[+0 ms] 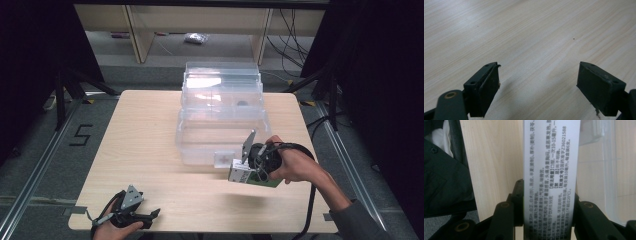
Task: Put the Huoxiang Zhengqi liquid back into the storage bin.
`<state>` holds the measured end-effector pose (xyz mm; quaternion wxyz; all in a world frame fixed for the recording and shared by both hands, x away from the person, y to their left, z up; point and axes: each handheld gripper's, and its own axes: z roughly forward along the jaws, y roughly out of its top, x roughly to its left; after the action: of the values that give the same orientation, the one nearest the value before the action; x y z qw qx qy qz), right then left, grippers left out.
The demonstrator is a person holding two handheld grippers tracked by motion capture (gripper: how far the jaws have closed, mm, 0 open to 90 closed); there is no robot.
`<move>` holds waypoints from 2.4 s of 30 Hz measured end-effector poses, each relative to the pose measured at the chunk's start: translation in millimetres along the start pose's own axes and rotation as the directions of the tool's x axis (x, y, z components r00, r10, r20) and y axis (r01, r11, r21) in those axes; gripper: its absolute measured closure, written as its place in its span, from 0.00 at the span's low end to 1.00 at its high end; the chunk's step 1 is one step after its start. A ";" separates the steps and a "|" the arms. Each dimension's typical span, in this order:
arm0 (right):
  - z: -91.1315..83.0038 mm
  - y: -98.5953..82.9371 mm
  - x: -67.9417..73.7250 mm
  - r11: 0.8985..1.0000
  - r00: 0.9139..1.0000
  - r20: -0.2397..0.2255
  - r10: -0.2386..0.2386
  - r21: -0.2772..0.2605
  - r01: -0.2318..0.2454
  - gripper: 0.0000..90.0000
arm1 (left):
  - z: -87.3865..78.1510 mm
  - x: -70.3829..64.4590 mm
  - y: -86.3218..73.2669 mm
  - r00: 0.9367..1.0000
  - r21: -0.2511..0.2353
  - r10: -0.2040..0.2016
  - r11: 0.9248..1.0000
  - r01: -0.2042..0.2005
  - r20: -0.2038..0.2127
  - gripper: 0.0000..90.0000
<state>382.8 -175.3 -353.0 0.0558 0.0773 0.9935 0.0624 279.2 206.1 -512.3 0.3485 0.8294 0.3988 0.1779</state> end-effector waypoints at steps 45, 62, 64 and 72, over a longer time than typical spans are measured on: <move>-49.8 24.6 -34.7 1.000 1.000 0.025 0.006 -0.019 -0.005 0.72 | -0.6 0.5 -0.2 1.000 0.002 0.002 1.000 -0.002 0.009 0.19; -45.8 48.7 -72.7 0.998 0.998 0.040 -0.056 -0.008 0.056 0.72 | -2.2 1.2 0.2 1.000 0.003 0.013 1.000 -0.013 0.016 0.19; -45.4 48.5 -78.1 1.000 0.999 0.036 -0.025 0.004 0.025 0.72 | -1.1 0.2 -0.2 1.000 0.000 0.006 1.000 -0.006 0.009 0.19; -34.4 42.6 -100.2 0.999 0.998 0.038 -0.042 -0.004 0.042 0.72 | -0.5 0.4 -0.3 1.000 0.002 0.000 1.000 0.000 0.006 0.19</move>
<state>483.3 -153.6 -303.3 0.0761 0.0576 0.9935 0.0623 279.0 206.7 -512.1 0.3491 0.8302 0.3978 0.1749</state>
